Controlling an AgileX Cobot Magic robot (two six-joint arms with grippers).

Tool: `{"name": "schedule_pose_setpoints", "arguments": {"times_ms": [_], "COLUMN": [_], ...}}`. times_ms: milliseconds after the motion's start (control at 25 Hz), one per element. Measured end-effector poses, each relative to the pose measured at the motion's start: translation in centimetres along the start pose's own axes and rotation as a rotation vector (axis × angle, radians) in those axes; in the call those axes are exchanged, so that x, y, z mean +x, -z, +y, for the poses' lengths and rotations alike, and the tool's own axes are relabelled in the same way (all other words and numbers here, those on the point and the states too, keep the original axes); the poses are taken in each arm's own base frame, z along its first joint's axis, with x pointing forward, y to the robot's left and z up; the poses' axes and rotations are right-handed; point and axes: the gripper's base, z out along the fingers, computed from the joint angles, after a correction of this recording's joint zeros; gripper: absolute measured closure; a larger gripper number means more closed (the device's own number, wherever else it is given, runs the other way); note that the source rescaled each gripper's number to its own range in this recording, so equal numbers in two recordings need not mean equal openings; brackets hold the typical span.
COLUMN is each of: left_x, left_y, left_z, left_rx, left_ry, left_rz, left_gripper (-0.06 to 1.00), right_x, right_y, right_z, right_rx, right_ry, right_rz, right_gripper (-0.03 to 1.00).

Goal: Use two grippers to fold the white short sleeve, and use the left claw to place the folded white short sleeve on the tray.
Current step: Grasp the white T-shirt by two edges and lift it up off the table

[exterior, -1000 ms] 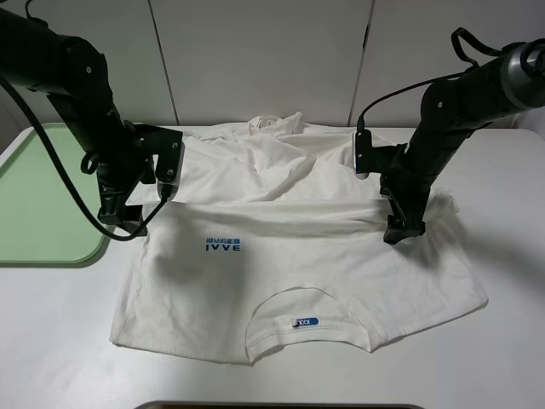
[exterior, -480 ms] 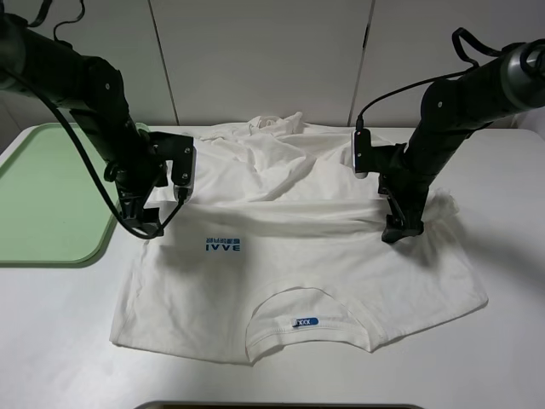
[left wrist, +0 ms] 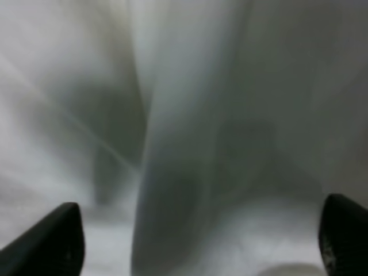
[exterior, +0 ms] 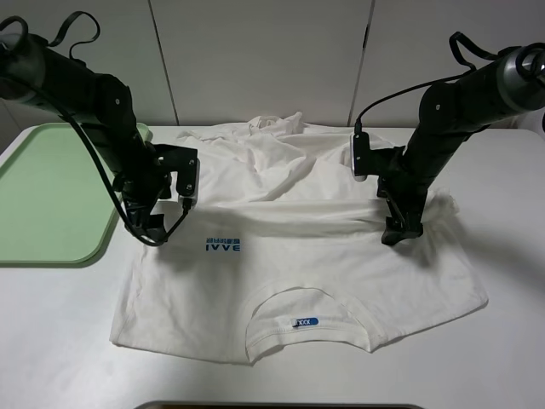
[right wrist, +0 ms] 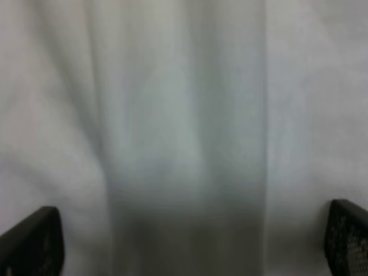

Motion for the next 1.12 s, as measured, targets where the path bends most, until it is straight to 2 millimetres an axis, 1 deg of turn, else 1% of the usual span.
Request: {"name": "schedule_pose_setpoints", "arguments": {"times_ms": [240, 320, 360, 400, 440, 560, 600, 680, 720, 760, 800, 840, 1120], "left_x": [0.11, 0.11, 0.11, 0.10, 0.10, 0.10, 0.10, 0.10, 0.09, 0.09, 0.09, 0.09, 0.09], "left_y": [-0.76, -0.76, -0.76, -0.76, -0.76, -0.76, -0.76, -0.76, -0.76, -0.76, -0.76, -0.76, -0.76], "left_z": [-0.10, -0.08, -0.08, -0.08, -0.07, -0.06, -0.06, -0.06, -0.06, -0.06, -0.07, -0.07, -0.07], "left_rx": [0.019, 0.017, 0.017, 0.016, 0.015, 0.014, 0.014, 0.014, 0.014, 0.014, 0.015, 0.015, 0.015], "left_ry": [-0.001, -0.001, -0.001, -0.001, -0.001, -0.001, -0.001, -0.001, -0.001, 0.000, 0.001, 0.001, 0.002], "left_rz": [0.009, 0.008, 0.008, 0.008, 0.008, 0.007, 0.007, 0.007, 0.007, 0.006, 0.006, 0.006, 0.006], "left_gripper": [0.30, 0.40, 0.46, 0.52, 0.58, 0.78, 0.78, 0.85, 0.88, 0.91, 0.94, 0.94, 0.94], "right_x": [-0.05, -0.06, -0.06, -0.06, -0.07, -0.14, -0.16, -0.18, -0.14, -0.14, -0.15, -0.16, -0.18], "right_y": [-0.05, -0.05, -0.05, -0.05, -0.11, -0.23, -0.24, -0.30, -0.36, -0.39, -0.39, -0.34, -0.18], "right_z": [-0.05, -0.05, -0.03, -0.03, 0.15, 0.30, 0.30, 0.38, 0.62, 0.71, 0.72, 0.71, 0.67], "right_rx": [-0.005, -0.005, -0.008, -0.008, -0.027, -0.041, -0.041, -0.050, -0.072, -0.078, -0.080, -0.079, -0.075], "right_ry": [0.003, 0.002, 0.000, 0.000, -0.011, -0.033, -0.035, -0.043, -0.050, -0.054, -0.057, -0.057, -0.057], "right_rz": [-0.002, -0.002, -0.003, -0.003, -0.003, -0.013, -0.014, -0.017, -0.014, -0.014, -0.016, -0.017, -0.019], "right_gripper": [-0.03, -0.03, -0.01, -0.01, 0.13, 0.35, 0.38, 0.52, 0.69, 0.78, 0.91, 0.94, 0.93]}}
